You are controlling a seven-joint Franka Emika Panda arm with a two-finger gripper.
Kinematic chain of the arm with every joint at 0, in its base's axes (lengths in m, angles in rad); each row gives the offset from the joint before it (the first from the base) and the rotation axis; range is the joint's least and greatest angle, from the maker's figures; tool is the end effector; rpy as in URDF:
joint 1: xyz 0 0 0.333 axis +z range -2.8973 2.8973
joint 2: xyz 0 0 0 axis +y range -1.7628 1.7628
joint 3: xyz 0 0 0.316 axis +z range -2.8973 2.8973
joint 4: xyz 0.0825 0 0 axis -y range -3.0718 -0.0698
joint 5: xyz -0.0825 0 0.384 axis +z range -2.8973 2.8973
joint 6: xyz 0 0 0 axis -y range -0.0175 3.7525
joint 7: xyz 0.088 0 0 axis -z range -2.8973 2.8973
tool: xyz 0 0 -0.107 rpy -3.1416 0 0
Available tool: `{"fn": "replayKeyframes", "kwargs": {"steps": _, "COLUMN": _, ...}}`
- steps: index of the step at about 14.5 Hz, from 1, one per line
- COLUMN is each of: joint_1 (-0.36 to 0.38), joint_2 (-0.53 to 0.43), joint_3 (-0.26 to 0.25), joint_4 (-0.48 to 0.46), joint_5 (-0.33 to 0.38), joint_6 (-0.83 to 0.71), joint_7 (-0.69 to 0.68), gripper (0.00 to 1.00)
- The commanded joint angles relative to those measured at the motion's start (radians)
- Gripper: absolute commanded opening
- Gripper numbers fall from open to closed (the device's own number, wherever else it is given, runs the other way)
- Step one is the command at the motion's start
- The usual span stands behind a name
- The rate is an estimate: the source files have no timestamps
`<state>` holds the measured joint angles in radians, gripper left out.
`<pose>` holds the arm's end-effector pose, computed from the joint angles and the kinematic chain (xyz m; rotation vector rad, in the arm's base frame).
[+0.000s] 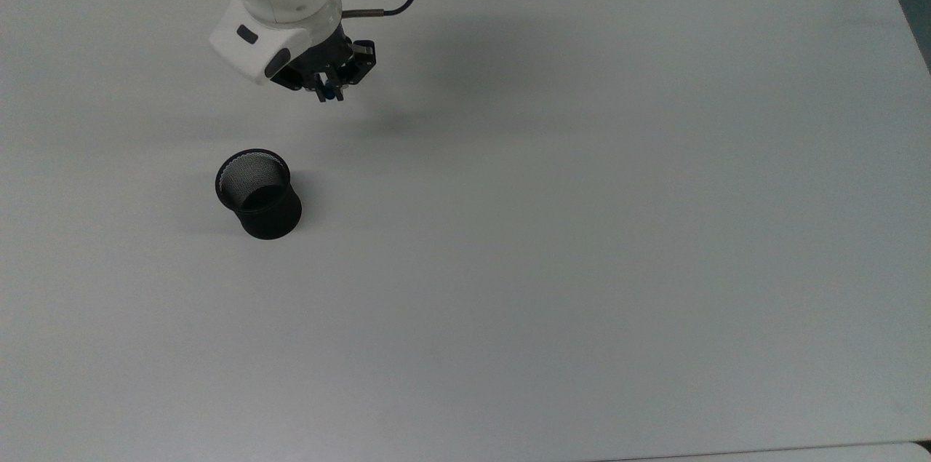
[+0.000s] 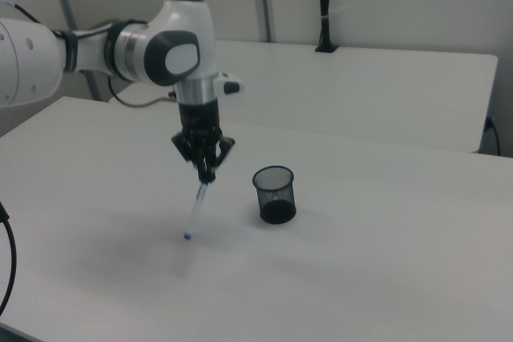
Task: Remove the marker
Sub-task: 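Carry the held marker away from the cup and raise it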
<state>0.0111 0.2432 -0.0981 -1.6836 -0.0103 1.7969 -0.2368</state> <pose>0.6161 -0.0501 0.4465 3.1130 0.2403 -0.2071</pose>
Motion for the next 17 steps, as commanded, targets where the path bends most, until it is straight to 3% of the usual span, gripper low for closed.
{"fn": "replayKeyframes", "kwargs": {"steps": 1, "joint_1": -0.006, "joint_2": -0.015, "joint_3": -0.003, "joint_4": -0.097, "joint_5": -0.144, "joint_6": -0.004, "joint_7": -0.042, "gripper": 0.03}}
{"fn": "replayKeyframes", "kwargs": {"steps": 7, "joint_1": -0.071, "joint_2": 0.076, "joint_3": -0.012, "joint_4": -0.097, "joint_5": -0.180, "joint_6": 0.090, "joint_7": -0.082, "gripper": 0.03}}
{"fn": "replayKeyframes", "kwargs": {"steps": 14, "joint_1": -0.091, "joint_2": 0.156, "joint_3": -0.012, "joint_4": -0.131, "joint_5": -0.166, "joint_6": 0.186, "joint_7": -0.017, "gripper": 0.16}}
{"fn": "replayKeyframes", "kwargs": {"steps": 16, "joint_1": -0.089, "joint_2": 0.156, "joint_3": -0.012, "joint_4": -0.128, "joint_5": -0.163, "joint_6": 0.202, "joint_7": 0.019, "gripper": 0.32}}
{"fn": "replayKeyframes", "kwargs": {"steps": 17, "joint_1": -0.089, "joint_2": 0.156, "joint_3": -0.012, "joint_4": -0.125, "joint_5": -0.160, "joint_6": 0.209, "joint_7": 0.021, "gripper": 0.49}}
